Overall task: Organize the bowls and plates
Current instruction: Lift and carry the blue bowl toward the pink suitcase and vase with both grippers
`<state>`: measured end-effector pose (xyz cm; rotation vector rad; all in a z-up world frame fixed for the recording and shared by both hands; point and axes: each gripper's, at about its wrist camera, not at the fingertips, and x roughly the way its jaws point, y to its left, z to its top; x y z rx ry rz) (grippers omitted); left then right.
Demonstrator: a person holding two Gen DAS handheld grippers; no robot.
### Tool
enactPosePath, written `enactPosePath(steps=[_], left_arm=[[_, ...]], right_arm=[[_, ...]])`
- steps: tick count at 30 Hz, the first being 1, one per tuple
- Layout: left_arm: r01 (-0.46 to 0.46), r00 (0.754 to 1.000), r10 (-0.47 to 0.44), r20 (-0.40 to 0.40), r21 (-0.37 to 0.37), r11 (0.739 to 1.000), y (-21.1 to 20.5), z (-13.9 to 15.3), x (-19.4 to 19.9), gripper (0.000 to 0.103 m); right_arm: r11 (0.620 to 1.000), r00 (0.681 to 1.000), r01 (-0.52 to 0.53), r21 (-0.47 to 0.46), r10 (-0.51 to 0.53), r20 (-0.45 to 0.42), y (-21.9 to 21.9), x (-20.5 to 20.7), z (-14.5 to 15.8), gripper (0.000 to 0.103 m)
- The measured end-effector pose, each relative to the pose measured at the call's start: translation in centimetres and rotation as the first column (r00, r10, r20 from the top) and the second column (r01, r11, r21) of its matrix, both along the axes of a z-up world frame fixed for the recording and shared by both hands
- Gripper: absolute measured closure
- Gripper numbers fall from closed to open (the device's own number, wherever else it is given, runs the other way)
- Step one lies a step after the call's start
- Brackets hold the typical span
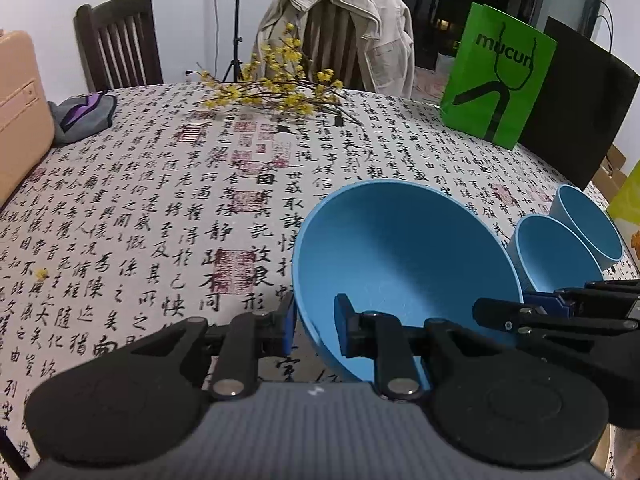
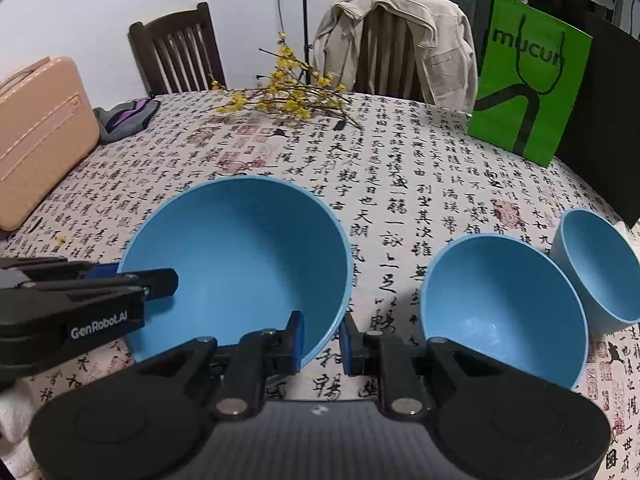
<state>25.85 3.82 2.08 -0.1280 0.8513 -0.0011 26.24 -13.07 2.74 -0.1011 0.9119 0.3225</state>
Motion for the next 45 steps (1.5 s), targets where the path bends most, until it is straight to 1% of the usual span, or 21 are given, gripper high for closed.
enactPosePath(steps=[12, 20, 38, 45], left_arm=[[-0.061, 0.998, 0.061, 0.015, 0.013, 0.998, 2.0, 0.6, -2.6, 0.082], [-0.113, 0.993, 0.113, 0.03, 0.013, 0.993, 3.7, 1.2, -5.2, 0.082], [-0.242, 0.969, 0.241, 0.047, 0.022, 0.97, 8.5, 1.7, -11.5, 0.082], [-0.285, 0.957, 0.284, 0.057, 0.01, 0.958, 10.4, 1.6, -13.8, 0.082]], right_arm=[[0.997, 0.998, -0.069, 0.023, 0.069, 0.015, 1.9, -1.5, 0.7, 0.085], [0.992, 0.992, -0.122, 0.038, 0.121, 0.024, 3.4, -3.2, 1.2, 0.085], [0.966, 0.967, -0.252, 0.064, 0.25, 0.04, 8.4, -7.3, 1.9, 0.085], [0.955, 0.958, -0.287, 0.068, 0.285, 0.04, 10.6, -9.1, 1.6, 0.085]])
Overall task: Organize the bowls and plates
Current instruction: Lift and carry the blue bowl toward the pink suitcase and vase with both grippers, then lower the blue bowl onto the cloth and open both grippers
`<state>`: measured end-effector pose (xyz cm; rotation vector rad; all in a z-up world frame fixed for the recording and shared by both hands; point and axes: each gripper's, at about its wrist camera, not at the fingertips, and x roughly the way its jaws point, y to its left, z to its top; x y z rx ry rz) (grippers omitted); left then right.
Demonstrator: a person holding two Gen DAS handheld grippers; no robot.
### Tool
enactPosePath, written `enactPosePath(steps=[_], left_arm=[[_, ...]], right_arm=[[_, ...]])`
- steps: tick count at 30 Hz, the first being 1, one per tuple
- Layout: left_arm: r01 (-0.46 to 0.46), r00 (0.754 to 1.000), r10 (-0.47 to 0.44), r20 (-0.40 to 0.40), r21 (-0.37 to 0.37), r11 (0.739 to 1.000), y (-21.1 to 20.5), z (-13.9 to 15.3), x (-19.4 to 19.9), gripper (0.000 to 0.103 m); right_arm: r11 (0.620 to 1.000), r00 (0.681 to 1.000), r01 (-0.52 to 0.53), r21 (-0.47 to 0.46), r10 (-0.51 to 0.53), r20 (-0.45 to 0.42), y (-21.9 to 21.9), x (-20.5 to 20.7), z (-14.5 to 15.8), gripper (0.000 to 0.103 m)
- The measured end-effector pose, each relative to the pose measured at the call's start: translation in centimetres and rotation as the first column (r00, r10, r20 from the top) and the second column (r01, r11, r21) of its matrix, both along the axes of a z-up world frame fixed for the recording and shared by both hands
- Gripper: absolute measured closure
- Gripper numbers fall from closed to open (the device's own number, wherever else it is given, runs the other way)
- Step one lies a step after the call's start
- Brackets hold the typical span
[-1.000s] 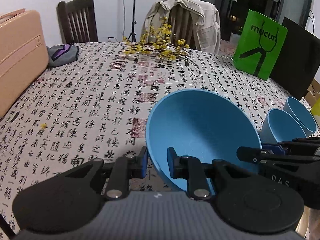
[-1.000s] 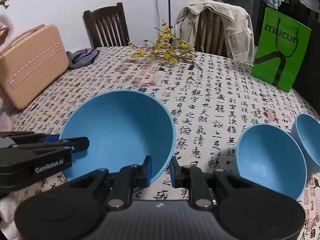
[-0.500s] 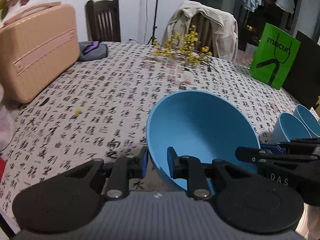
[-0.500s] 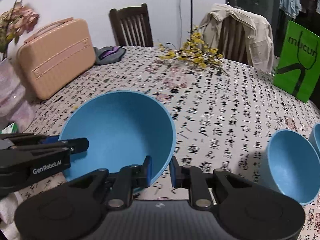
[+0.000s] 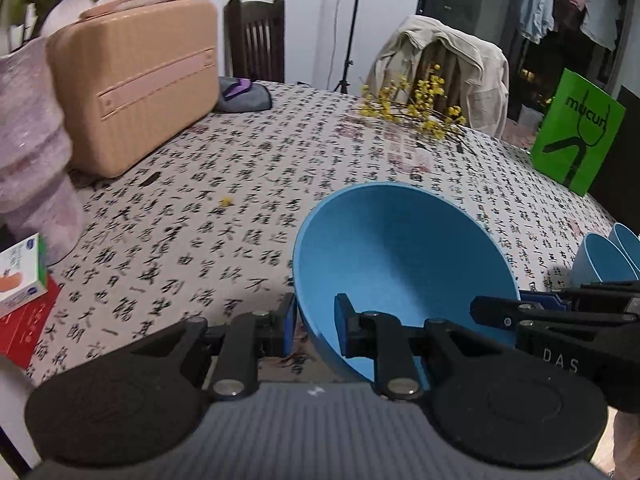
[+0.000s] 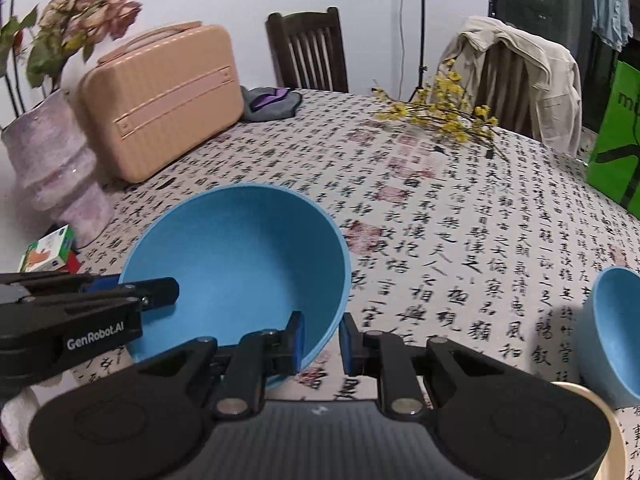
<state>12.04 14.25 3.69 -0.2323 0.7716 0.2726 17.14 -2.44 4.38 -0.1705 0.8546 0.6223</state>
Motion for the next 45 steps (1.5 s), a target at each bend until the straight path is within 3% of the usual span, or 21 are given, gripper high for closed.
enactPosePath(steps=[17, 31, 41, 45], left_arm=[[-0.075, 0.997, 0.075, 0.004, -0.008, 0.997, 4.2, -1.1, -4.1, 0.082], [-0.084, 0.996, 0.083, -0.029, -0.044, 0.995, 5.9, -3.0, -3.7, 0.082], [-0.089, 0.995, 0.087, -0.04, -0.056, 0.994, 6.2, -3.7, -3.5, 0.082], [-0.095, 0.995, 0.093, -0.029, -0.081, 0.992, 6.5, -3.7, -3.8, 0.076]], right_arm=[[0.998, 0.998, -0.057, 0.009, 0.057, -0.012, 4.5, -3.3, -1.5, 0.085], [0.998, 0.997, -0.054, -0.01, 0.054, -0.057, 6.1, -3.0, -3.7, 0.085], [0.997, 0.998, -0.069, -0.02, 0.068, -0.013, 6.7, -3.3, -3.9, 0.083], [0.998, 0.998, -0.063, 0.01, 0.063, -0.022, 6.4, -3.1, -3.8, 0.082]])
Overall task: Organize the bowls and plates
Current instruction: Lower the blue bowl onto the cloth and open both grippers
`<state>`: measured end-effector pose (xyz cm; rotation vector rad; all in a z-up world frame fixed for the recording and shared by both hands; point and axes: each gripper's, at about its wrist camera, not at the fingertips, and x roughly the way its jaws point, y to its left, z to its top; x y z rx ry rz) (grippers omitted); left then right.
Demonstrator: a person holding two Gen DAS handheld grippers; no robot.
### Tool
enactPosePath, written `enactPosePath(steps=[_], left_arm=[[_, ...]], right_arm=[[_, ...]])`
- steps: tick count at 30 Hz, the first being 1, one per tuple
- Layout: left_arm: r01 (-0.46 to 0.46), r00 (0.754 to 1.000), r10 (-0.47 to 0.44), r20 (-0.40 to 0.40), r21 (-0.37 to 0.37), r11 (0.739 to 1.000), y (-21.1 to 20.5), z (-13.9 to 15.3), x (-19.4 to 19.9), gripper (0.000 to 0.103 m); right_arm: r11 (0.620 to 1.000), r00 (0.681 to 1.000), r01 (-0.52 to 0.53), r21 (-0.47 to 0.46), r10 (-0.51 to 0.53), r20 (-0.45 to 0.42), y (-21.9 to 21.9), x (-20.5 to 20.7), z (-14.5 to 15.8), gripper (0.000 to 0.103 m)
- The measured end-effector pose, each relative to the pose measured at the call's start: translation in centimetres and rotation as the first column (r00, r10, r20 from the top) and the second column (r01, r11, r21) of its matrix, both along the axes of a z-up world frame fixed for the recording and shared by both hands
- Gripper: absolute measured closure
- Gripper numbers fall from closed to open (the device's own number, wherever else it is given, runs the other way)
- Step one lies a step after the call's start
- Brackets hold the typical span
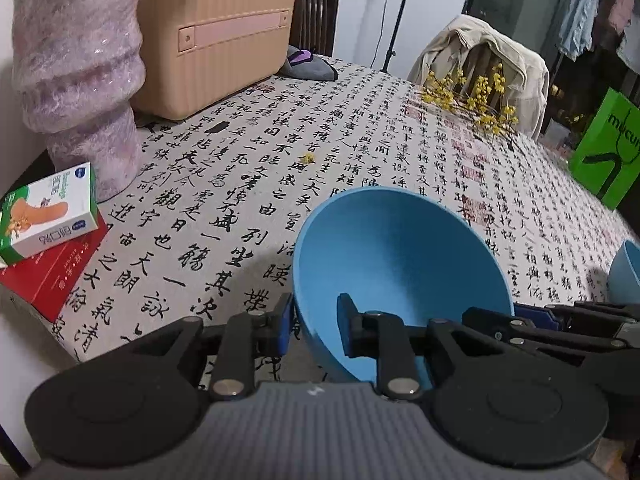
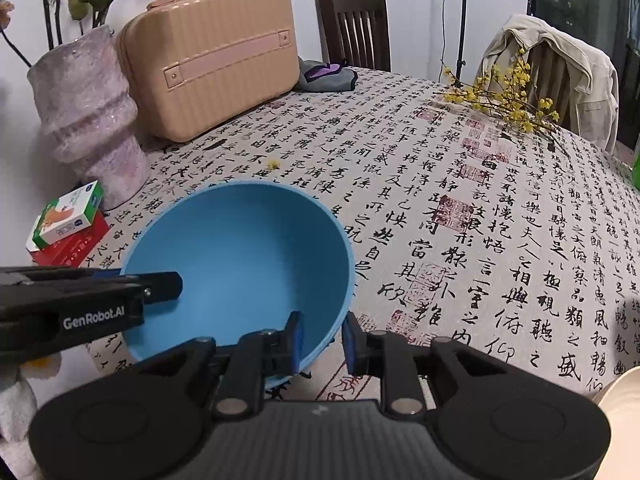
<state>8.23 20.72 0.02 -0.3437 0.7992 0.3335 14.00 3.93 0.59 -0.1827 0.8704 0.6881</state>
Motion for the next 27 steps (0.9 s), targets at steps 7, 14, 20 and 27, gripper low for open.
enactPosePath(steps=[7, 14, 20, 27], left_arm=[[-0.008, 0.997, 0.006, 0.08, 0.019, 1.0, 0.1, 1.2, -1.2, 0.047], [-0.027, 0.971, 0.01, 0.24, 0.068, 0.997, -0.8, 2.7, -3.9, 0.0], [-0.004, 0.935, -0.018, 0.355, 0.062, 0.998, -2.6, 2.6, -6.7, 0.0], [0.031, 0.885, -0.065, 0.46, 0.082, 0.996, -5.0, 1.7, -8.4, 0.0]], right_arm=[[0.994, 1.0, 0.023, 0.11, -0.025, 0.019, -2.2, -0.2, 1.1, 0.041], [0.962, 0.997, 0.015, 0.273, -0.036, 0.072, -6.7, -1.7, 1.8, 0.009], [0.941, 0.978, 0.052, 0.333, -0.116, 0.174, -11.0, -4.0, 1.5, 0.0], [0.924, 0.958, 0.134, 0.358, -0.213, 0.193, -15.4, -5.2, 0.3, 0.0]])
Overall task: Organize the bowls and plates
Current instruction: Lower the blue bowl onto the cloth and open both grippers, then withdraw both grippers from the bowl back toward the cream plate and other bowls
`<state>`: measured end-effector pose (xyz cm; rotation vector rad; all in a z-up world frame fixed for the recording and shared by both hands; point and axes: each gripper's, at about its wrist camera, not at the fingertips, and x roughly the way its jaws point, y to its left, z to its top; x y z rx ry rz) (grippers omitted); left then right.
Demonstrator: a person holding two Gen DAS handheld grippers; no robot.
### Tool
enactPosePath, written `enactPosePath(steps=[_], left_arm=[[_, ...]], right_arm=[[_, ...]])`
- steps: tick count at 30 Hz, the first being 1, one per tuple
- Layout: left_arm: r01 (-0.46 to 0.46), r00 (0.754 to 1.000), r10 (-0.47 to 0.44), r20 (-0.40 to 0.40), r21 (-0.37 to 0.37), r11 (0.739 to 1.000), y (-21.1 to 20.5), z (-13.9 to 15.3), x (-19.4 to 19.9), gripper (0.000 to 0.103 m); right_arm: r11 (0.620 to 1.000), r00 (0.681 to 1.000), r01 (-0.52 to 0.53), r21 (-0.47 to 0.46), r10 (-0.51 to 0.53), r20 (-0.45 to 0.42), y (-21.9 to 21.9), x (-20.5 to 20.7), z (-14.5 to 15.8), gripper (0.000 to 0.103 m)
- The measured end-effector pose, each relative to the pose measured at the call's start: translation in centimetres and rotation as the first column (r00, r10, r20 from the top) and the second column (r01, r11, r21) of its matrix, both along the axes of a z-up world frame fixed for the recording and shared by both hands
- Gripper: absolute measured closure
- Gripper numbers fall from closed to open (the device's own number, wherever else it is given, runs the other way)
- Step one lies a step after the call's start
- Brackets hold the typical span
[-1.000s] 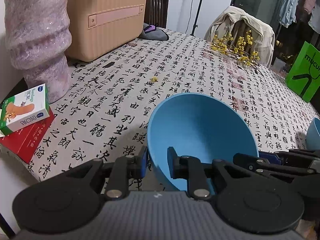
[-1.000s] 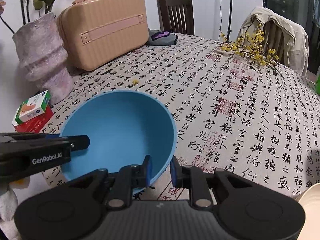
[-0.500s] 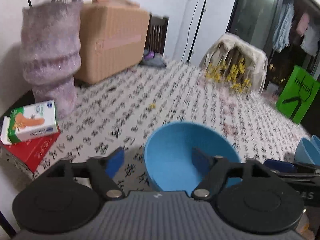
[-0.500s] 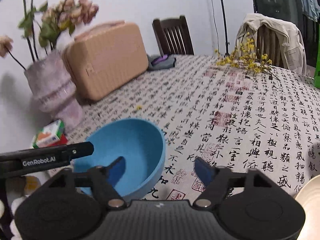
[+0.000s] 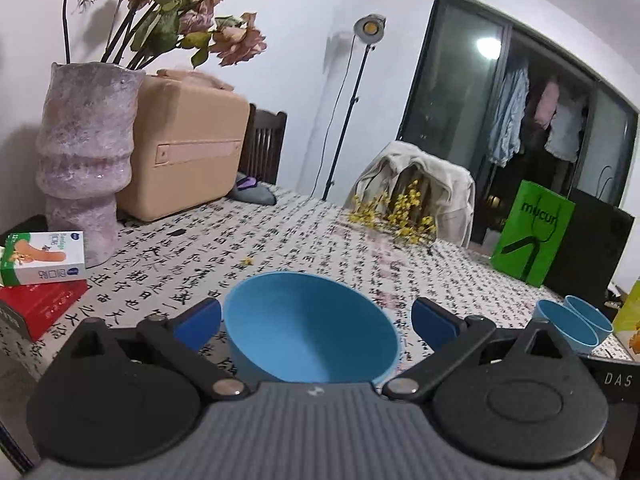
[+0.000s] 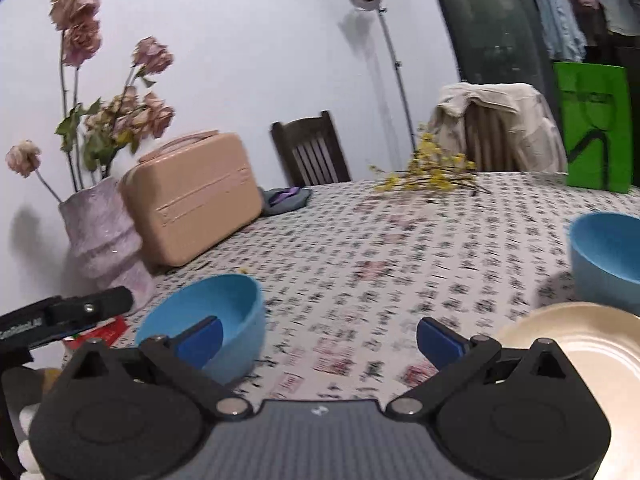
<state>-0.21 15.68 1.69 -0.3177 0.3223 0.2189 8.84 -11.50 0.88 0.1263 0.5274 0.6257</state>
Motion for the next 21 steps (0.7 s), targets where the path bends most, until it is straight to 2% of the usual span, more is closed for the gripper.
enactPosePath(steps=[5, 9, 13, 21], left_arm=[[-0.041, 0.999, 0.041, 0.009, -0.023, 0.999, 0.2, -0.9, -0.9, 0.0], [-0.054, 0.999, 0.054, 0.001, 0.005, 0.999, 0.5, -1.1, -1.4, 0.0], [-0.049, 0.999, 0.049, 0.008, -0.014, 0.999, 0.6, -1.2, -1.5, 0.0], [-0.006, 1.0, 0.006, 0.016, 0.003, 1.0, -0.8, -1.1, -0.9, 0.0]], right_arm=[[0.996, 0.998, 0.06, -0.063, -0.059, 0.023, -2.0, -1.2, -0.8, 0.0], [0.994, 0.997, 0.07, -0.083, -0.069, 0.019, -3.2, -1.8, -1.2, 0.0], [0.989, 0.995, 0.096, -0.109, -0.093, 0.031, -4.2, -2.1, -1.2, 0.0], [0.985, 0.988, 0.136, -0.11, -0.126, 0.087, -5.8, -3.0, -0.6, 0.0]])
